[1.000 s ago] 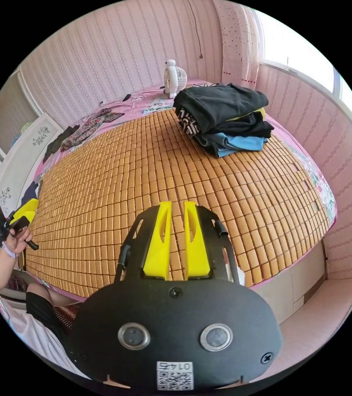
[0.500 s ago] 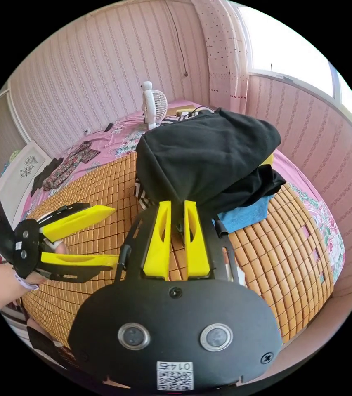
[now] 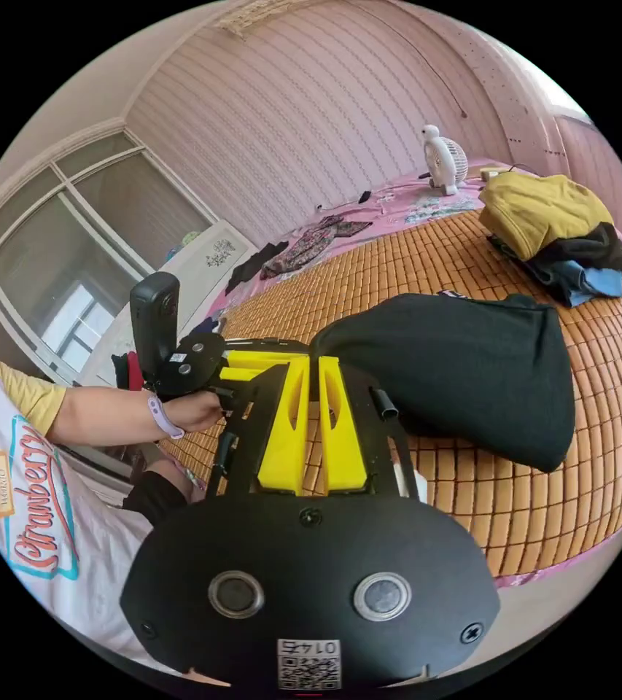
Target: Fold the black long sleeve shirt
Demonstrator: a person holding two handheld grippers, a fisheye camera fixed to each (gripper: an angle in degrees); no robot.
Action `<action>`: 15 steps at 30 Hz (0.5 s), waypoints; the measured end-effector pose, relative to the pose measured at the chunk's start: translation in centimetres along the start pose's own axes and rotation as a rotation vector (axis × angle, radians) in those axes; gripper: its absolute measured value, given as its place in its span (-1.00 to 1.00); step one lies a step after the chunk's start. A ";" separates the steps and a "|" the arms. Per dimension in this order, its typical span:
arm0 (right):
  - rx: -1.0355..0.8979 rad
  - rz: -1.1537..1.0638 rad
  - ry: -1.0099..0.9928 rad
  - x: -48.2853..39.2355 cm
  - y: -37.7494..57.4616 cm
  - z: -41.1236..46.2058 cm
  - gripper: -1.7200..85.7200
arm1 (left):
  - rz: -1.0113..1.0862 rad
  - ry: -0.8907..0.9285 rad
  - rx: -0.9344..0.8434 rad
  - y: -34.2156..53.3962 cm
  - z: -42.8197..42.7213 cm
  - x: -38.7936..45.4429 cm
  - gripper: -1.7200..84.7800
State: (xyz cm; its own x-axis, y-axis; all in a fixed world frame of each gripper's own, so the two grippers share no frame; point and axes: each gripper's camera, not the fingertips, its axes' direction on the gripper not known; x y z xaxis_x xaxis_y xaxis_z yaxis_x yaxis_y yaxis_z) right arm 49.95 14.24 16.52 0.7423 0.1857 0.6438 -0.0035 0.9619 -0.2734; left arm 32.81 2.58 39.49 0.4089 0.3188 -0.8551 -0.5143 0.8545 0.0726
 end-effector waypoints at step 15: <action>0.065 -0.549 -0.190 -26.9 -7.4 1.7 -0.94 | -0.334 -0.197 0.486 14.7 -29.6 -4.8 -0.93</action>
State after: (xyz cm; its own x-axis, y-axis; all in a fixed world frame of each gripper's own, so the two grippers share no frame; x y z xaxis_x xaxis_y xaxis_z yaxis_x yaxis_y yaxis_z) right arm 28.86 2.47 2.44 0.5137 -0.3163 0.7976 0.3020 0.9367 0.1770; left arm 0.95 1.45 29.47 0.6438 0.0322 -0.7645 0.0481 0.9954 0.0824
